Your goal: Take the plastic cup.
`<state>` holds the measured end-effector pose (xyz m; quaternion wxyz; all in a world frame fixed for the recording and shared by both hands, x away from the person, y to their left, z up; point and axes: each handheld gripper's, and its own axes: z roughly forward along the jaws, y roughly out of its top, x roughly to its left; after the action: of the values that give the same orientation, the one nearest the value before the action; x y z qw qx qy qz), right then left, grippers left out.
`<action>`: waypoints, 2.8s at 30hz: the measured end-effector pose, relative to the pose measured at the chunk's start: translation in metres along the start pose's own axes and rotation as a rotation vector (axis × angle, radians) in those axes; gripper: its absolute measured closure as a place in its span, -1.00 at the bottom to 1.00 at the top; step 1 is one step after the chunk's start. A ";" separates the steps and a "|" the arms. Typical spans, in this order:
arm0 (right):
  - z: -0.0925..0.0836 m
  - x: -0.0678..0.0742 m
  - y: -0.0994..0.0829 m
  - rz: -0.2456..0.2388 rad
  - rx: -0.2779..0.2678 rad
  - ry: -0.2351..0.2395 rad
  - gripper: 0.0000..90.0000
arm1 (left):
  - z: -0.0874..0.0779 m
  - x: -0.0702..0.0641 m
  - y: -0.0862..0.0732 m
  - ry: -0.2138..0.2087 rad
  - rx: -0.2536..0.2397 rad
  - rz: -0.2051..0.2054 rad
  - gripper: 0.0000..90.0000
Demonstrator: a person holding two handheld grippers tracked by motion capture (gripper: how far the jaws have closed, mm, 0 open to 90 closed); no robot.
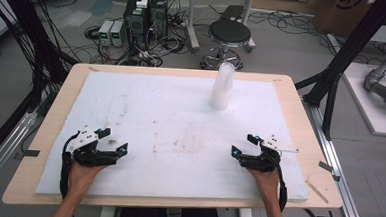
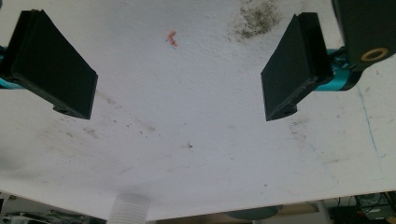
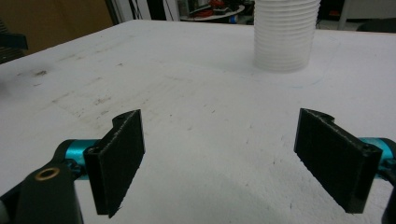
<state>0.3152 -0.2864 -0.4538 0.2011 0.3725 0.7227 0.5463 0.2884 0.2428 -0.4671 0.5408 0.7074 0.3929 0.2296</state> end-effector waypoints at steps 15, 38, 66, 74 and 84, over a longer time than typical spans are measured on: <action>0.001 0.000 0.001 -0.009 0.015 0.053 -0.65 | 0.000 -0.001 0.000 0.004 0.003 0.012 -0.76; -0.020 -0.028 0.085 -0.052 0.039 0.138 -0.66 | 0.002 0.000 0.001 -0.001 0.021 0.003 -0.76; 0.032 -0.087 0.177 -0.161 0.150 0.149 -0.70 | 0.003 0.000 0.001 0.000 0.031 0.005 -0.76; 0.056 -0.100 0.189 -0.175 0.167 0.162 -0.70 | 0.003 0.000 0.001 0.002 0.033 0.007 -0.76; 0.076 -0.114 0.204 -0.177 0.147 0.189 -0.69 | 0.004 -0.002 0.002 0.006 0.046 0.021 -0.76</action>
<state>0.5063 -0.2986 -0.3002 0.1516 0.2682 0.8065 0.5046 0.2911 0.2387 -0.4667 0.5211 0.7229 0.3922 0.2282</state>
